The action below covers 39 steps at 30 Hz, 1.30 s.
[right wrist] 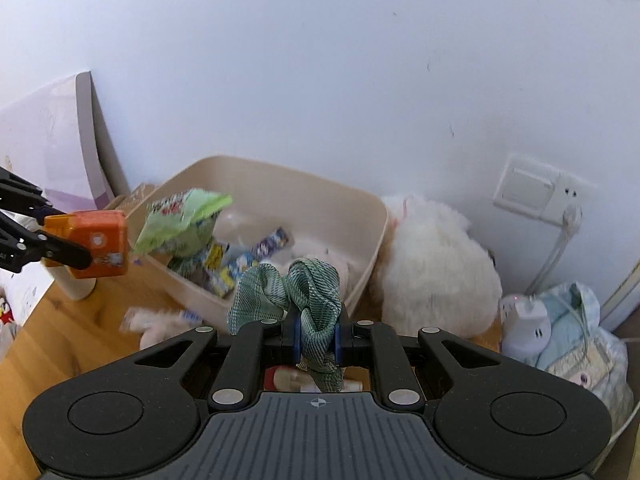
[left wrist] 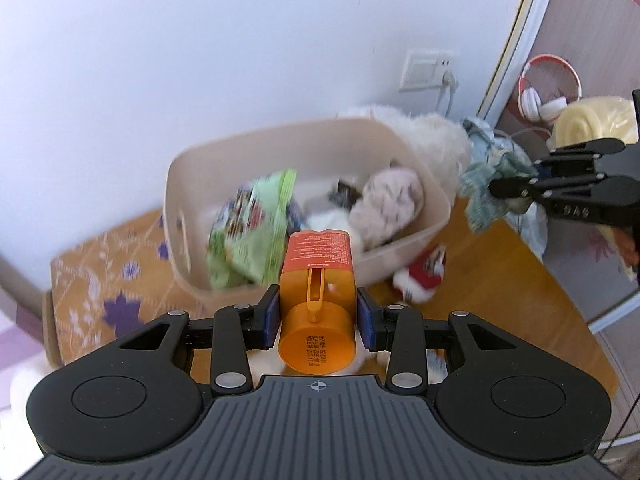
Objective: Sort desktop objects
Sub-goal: 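Carry both items over the beige basket and open both tools to drop them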
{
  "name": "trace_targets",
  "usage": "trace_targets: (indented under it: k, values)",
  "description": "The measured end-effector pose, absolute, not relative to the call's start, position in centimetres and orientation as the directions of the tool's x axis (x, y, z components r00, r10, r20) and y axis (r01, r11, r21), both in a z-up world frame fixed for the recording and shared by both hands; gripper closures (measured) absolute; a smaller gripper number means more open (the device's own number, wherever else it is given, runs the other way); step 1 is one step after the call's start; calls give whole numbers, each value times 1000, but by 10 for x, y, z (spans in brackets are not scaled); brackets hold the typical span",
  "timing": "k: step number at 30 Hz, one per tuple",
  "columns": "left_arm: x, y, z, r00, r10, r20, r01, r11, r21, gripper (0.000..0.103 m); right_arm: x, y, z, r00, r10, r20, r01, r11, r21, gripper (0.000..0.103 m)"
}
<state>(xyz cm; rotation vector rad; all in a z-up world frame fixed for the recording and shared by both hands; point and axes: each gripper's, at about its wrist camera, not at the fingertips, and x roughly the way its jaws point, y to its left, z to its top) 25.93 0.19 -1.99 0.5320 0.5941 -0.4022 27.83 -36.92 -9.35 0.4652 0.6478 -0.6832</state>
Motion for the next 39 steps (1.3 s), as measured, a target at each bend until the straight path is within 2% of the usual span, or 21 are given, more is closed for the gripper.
trace_targets:
  k: [8,15,31,32,33,35,37,39]
  values:
    - [304,-45,-11,778,-222,-588,490,800,346,64,309,-396,-87,585,-465,-664,724,669,169,89]
    - [342,-67,-22,808,-150,-570,418,827,376,64,332,-418,-96,556,-480,-679,754,635,167,89]
    - [381,-72,-57,789,-91,-608,417,805,422,63,372,-437,-132,490,-424,-762,749,652,119,88]
    - [382,-72,-58,789,-88,-608,417,803,426,63,373,-437,-132,487,-424,-763,750,651,117,86]
    - [383,-73,-59,789,-93,-607,421,802,424,63,374,-436,-133,485,-425,-764,750,652,114,74]
    - [380,-71,-56,786,-141,-602,451,796,404,56,374,-438,-134,490,-425,-761,749,652,118,64]
    - [375,-71,-51,785,-175,-594,470,793,387,33,373,-439,-136,491,-421,-762,749,652,122,57]
    - [371,-68,-45,794,-200,-573,473,797,377,28,370,-440,-139,485,-425,-764,754,647,118,44]
